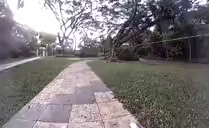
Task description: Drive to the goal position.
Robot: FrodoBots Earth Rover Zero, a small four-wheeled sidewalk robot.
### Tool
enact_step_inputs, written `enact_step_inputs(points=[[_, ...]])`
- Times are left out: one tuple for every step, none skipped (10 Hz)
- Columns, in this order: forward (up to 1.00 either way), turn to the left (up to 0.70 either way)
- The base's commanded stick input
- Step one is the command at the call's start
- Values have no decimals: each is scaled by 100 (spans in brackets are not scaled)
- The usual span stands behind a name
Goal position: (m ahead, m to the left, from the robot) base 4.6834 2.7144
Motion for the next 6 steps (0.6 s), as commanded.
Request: enact_step_inputs(points=[[70,14],[61,21],[26,49],[0,54],[0,32],[0,21]])
